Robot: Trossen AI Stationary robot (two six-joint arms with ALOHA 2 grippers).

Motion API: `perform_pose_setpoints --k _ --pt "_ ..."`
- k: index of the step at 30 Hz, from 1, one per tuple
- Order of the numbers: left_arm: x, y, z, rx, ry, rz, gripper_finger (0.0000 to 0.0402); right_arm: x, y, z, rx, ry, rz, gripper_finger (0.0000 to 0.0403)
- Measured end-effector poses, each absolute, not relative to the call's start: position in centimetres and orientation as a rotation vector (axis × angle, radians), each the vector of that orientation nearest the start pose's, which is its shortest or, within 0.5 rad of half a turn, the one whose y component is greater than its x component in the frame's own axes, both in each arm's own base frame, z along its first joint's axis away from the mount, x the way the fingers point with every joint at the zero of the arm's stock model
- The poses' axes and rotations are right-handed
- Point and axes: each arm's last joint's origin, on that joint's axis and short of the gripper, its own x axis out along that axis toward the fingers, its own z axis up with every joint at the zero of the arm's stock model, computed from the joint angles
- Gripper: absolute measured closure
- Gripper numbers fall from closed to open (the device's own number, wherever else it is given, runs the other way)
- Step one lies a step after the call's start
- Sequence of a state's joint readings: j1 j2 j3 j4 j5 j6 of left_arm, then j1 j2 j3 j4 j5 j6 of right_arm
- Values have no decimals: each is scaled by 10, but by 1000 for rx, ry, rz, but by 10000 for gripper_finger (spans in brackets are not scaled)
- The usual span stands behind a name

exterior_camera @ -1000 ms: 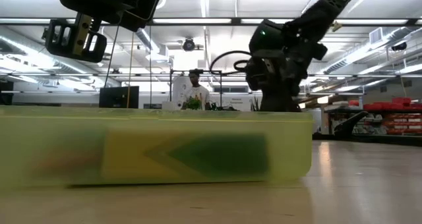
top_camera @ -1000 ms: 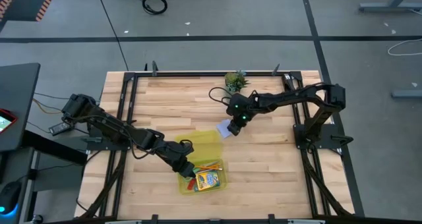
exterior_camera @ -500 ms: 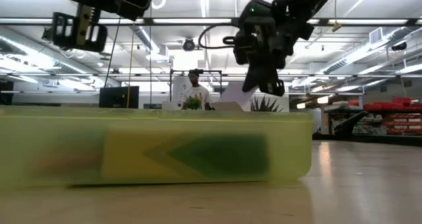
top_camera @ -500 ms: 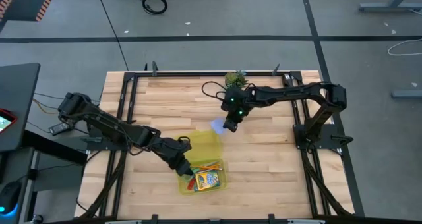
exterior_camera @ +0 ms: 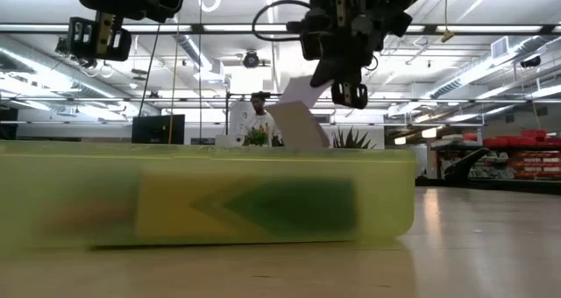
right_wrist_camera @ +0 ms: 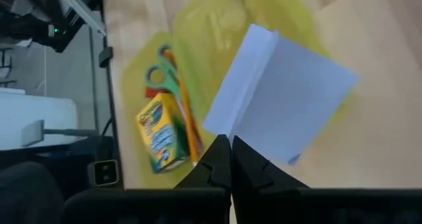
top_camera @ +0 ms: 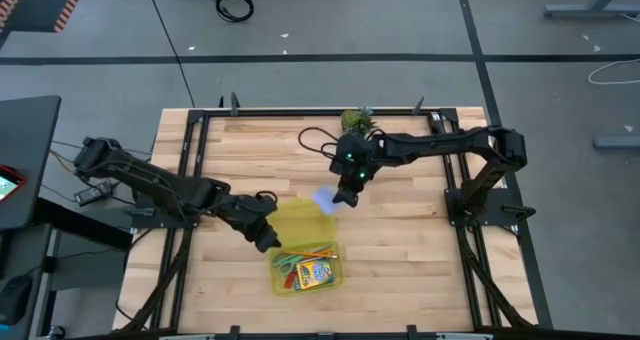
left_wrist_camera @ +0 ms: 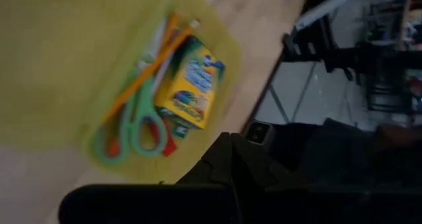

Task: Pack school essentials
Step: Put the violet sticky notes into the yellow supply box

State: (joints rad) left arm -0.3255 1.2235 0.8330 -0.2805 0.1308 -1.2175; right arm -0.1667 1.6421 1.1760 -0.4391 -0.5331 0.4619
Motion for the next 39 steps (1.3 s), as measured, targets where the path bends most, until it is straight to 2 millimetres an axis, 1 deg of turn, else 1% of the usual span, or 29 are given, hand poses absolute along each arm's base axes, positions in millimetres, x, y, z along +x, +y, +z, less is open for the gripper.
perform_pose_setpoints --k 5,11,13,17,21,23,26,30,32,35,39 --pt "227 -77 256 -1057 873 112 386 344 -27 245 734 926 177 400" --pt "213 -71 257 -1019 906 205 390 351 -9 254 731 895 225 400" --pt "212 -70 257 -1018 903 227 389 352 -3 255 736 889 238 400" --pt "208 -67 252 -1035 954 303 379 353 9 256 728 888 273 400" --pt "204 -61 248 -1001 999 360 368 353 21 257 719 890 311 400" --pt "202 -58 246 -937 1025 360 363 354 28 258 705 877 327 400" --pt "199 -51 245 -769 1064 303 357 357 36 261 675 834 311 400" --pt "196 -41 242 -487 1127 186 356 359 49 263 689 780 192 400" --pt "194 -37 241 -390 1158 148 357 358 57 262 712 778 112 399" --pt "191 -32 239 -307 1194 117 356 355 72 261 773 770 28 399" --pt "191 -28 239 -300 1203 124 354 351 93 261 852 765 -36 399"
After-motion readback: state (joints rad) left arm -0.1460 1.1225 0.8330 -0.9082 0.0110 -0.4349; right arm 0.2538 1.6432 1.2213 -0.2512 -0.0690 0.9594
